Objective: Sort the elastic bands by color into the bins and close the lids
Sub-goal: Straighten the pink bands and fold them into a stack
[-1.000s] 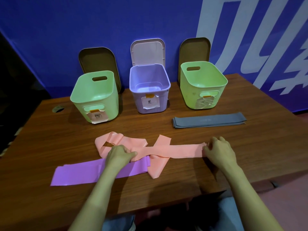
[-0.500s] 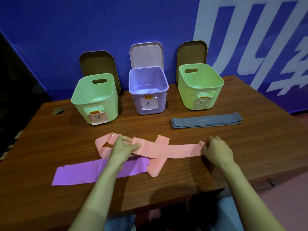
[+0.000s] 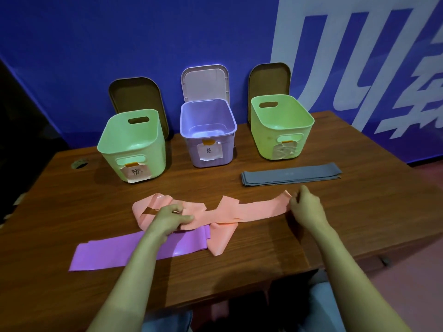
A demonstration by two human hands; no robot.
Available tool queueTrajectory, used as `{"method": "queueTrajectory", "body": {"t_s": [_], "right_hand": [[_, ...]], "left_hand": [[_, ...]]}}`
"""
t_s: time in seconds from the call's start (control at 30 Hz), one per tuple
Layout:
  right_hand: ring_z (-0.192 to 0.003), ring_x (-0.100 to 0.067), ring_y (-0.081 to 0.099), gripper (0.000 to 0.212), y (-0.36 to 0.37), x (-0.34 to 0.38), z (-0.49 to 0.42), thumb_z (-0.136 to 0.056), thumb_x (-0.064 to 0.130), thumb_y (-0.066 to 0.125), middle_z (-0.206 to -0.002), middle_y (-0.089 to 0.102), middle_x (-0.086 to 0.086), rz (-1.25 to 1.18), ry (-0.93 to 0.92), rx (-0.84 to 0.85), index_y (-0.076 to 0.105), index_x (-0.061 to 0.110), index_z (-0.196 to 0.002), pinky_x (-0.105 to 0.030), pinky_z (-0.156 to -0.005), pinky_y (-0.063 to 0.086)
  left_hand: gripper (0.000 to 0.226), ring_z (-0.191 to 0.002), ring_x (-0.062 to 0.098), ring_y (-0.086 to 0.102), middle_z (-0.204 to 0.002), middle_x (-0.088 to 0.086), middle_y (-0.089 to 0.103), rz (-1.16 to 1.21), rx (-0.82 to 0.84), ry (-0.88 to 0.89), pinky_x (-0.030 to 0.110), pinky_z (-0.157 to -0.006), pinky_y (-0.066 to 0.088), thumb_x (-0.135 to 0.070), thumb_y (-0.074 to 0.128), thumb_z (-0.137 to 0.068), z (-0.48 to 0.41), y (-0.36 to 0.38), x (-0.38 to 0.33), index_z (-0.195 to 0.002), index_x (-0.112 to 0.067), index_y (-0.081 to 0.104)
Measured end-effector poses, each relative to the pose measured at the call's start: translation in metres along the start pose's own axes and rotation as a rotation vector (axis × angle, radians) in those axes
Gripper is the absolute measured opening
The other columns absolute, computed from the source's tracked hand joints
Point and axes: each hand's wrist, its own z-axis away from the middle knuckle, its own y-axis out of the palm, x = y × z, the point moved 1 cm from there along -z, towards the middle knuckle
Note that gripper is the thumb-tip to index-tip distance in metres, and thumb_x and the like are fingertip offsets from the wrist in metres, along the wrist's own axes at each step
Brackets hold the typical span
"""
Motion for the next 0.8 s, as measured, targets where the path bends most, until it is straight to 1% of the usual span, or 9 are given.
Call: {"method": "queueTrajectory", "body": {"t_s": [0.07, 0.17, 0.23, 0.3, 0.4, 0.47, 0.57, 0.67, 0.8], "right_hand": [[-0.083, -0.031, 0.054, 0.010, 0.006, -0.005, -0.001, -0.095, 0.019, 0.045, -0.097, 0.059, -0.013, 0.036, 0.027, 0.028, 0.046, 0.009, -0.097, -0.037, -0.070, 0.044], [-0.094, -0.033, 0.060, 0.024, 0.011, -0.010, -0.002, -0.092, 0.028, 0.053, -0.105, 0.063, -0.015, 0.041, 0.038, 0.040, 0.052, 0.008, -0.106, -0.041, -0.078, 0.050], [-0.092, -0.032, 0.060, 0.016, 0.012, -0.009, -0.003, -0.092, 0.025, 0.054, -0.103, 0.064, -0.014, 0.046, 0.025, 0.017, 0.054, 0.011, -0.100, -0.040, -0.077, 0.050], [-0.088, -0.028, 0.057, 0.004, 0.011, -0.005, -0.002, -0.093, 0.017, 0.051, -0.100, 0.061, -0.010, -0.030, -0.021, -0.045, 0.052, 0.013, -0.092, -0.036, -0.071, 0.045], [-0.085, -0.015, 0.056, 0.003, 0.002, 0.011, 0.004, -0.094, 0.014, 0.049, -0.096, 0.056, -0.004, -0.292, -0.108, -0.135, 0.050, 0.012, -0.092, -0.027, -0.069, 0.041], [-0.071, 0.003, 0.057, 0.001, -0.009, 0.027, 0.008, -0.094, 0.011, 0.052, -0.085, 0.056, 0.003, -0.520, -0.193, -0.158, 0.051, 0.011, -0.093, -0.013, -0.061, 0.044], [-0.073, -0.005, 0.061, 0.007, -0.025, 0.049, 0.007, -0.090, 0.008, 0.058, -0.086, 0.057, 0.003, -0.894, -0.326, -0.103, 0.053, 0.011, -0.094, -0.016, -0.064, 0.054], [-0.083, -0.010, 0.061, 0.017, -0.022, 0.066, -0.004, -0.088, 0.012, 0.062, -0.094, 0.060, -0.006, -0.941, -0.370, -0.073, 0.056, 0.005, -0.103, -0.024, -0.072, 0.056], [-0.079, -0.011, 0.057, 0.007, 0.010, 0.084, -0.028, -0.088, 0.015, 0.063, -0.086, 0.060, -0.002, -0.813, -0.350, -0.092, 0.058, 0.013, -0.093, -0.017, -0.068, 0.051]], "left_hand": [[0.021, -0.076, 0.020, 0.055, -0.086, 0.010, 0.061, -0.046, -0.047, 0.013, 0.028, -0.062, 0.043, -0.011, 0.073, -0.077, -0.003, -0.002, 0.003, -0.074, -0.015, 0.053], [0.016, -0.076, 0.019, 0.055, -0.085, 0.009, 0.059, -0.042, -0.067, 0.024, 0.032, -0.066, 0.050, -0.013, 0.066, -0.085, -0.001, -0.004, 0.001, -0.076, -0.013, 0.053], [0.013, -0.079, 0.023, 0.056, -0.083, 0.009, 0.058, -0.037, -0.091, 0.087, 0.037, -0.072, 0.053, -0.012, 0.064, -0.086, 0.004, -0.004, -0.001, -0.078, -0.013, 0.054], [0.008, -0.071, 0.026, 0.056, -0.081, 0.010, 0.060, 0.001, -0.125, 0.234, 0.038, -0.061, 0.049, -0.014, 0.064, -0.086, 0.010, -0.007, -0.005, -0.082, -0.016, 0.058], [0.012, -0.063, 0.024, 0.057, -0.077, 0.004, 0.058, 0.129, -0.219, 0.466, 0.036, -0.059, 0.050, -0.017, 0.060, -0.089, 0.026, -0.011, -0.018, -0.081, -0.025, 0.058], [0.015, -0.063, 0.020, 0.059, -0.074, 0.001, 0.052, 0.274, -0.272, 0.572, 0.034, -0.062, 0.056, -0.014, 0.055, -0.093, 0.036, -0.018, -0.033, -0.083, -0.025, 0.055], [0.005, -0.055, 0.011, 0.062, -0.077, 0.001, 0.052, 0.377, -0.284, 0.658, 0.024, -0.053, 0.057, -0.009, 0.050, -0.095, 0.043, -0.036, -0.049, -0.094, -0.014, 0.050], [0.009, -0.073, 0.015, 0.063, -0.088, 0.005, 0.061, 0.317, -0.279, 0.642, 0.020, -0.056, 0.057, -0.007, 0.052, -0.094, 0.031, -0.057, -0.051, -0.102, -0.010, 0.051], [0.013, -0.077, 0.021, 0.061, -0.093, 0.012, 0.065, 0.258, -0.370, 0.499, 0.027, -0.057, 0.053, -0.009, 0.058, -0.090, -0.004, -0.080, -0.044, -0.103, -0.009, 0.054]]}}
